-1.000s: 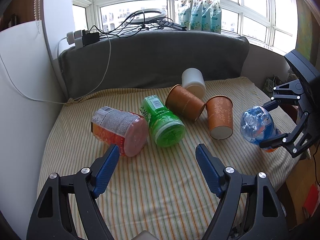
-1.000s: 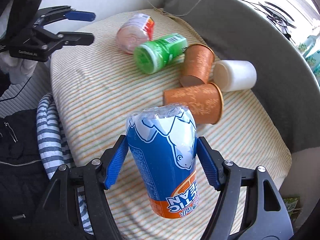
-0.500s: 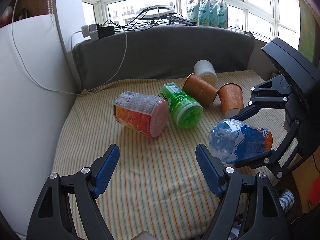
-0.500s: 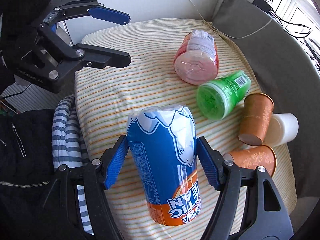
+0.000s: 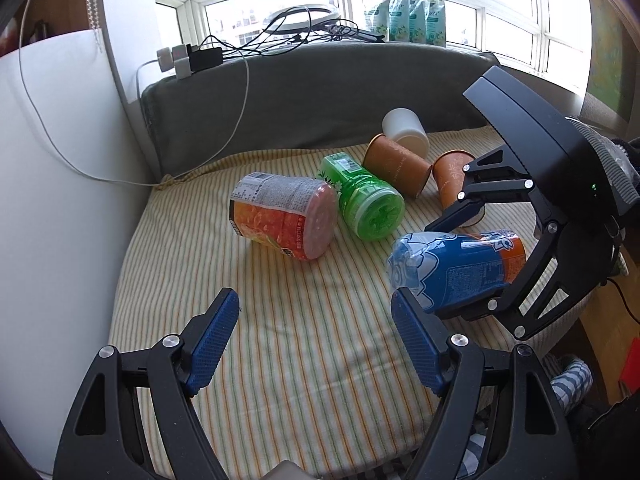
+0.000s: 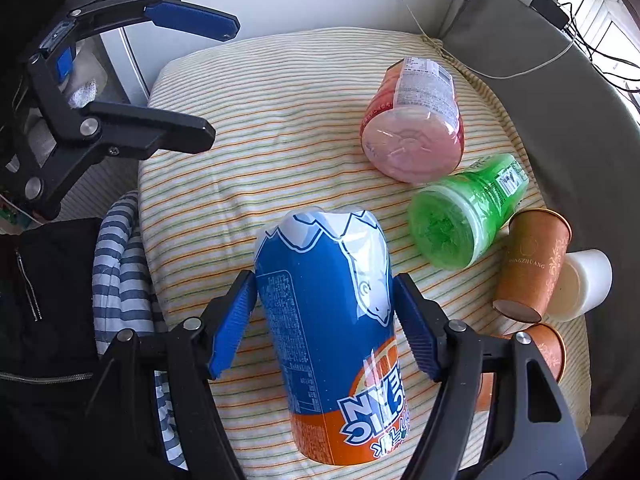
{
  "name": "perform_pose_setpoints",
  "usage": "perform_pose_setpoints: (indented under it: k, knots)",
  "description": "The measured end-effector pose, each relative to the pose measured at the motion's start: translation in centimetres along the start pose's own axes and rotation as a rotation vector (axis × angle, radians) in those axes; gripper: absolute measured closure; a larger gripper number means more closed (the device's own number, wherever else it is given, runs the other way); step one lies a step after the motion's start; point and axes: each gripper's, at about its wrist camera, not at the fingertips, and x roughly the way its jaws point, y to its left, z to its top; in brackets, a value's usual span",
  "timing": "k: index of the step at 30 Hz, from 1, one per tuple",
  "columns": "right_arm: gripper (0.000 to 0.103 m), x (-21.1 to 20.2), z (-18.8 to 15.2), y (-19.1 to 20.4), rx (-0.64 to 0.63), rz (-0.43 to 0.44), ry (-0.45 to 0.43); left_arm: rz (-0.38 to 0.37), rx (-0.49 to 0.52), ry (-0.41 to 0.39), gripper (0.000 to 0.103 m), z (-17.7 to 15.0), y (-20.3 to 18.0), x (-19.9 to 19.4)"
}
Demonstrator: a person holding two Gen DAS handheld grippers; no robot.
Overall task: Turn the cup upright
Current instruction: 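Lift the can with the right gripper and set it down on the bed, then close the left gripper around the lying blue-and-orange can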
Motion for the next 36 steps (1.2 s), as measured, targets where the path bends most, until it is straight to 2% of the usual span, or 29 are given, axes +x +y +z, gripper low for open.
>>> perform_pose_setpoints:
  k: [9, 13, 16, 19, 27, 32, 36]
  knots:
    - [0.030, 0.8, 0.4, -0.3, -0.036, -0.012, 0.023, -0.012, 0.020, 0.012, 0.024, 0.1, -0.2, 0.1]
    - [0.030, 0.4, 0.6, -0.7, -0.020, -0.011, 0.000, -0.042, 0.016, 0.023, 0.024, 0.1, 0.2, 0.1]
    - [0.024, -0.5, 0.6, -0.9, -0.008, -0.019, -0.034, -0.053, 0.033, 0.042, 0.024, 0.0, 0.4, 0.3]
    - [0.023, -2.1, 0.3, -1.2, 0.019, -0.012, -0.073, -0.058, 0.122, 0.047, 0.024, 0.2, -0.5, -0.1]
    - [0.023, -6.3, -2.4, -3.1, 0.159, -0.055, -0.159, -0.165, 0.373, 0.059, 0.024, 1.2, -4.8, -0.2]
    - [0.023, -8.5, -6.1, -4.6, 0.307, -0.090, -0.196, -0.279, 0.512, 0.130, 0.024, 1.8, -8.0, 1.2]
    - [0.023, -10.6, -10.6, -5.4, 0.446, -0.127, -0.244, -0.330, 0.644, 0.194, 0.024, 3.1, -10.5, 2.6]
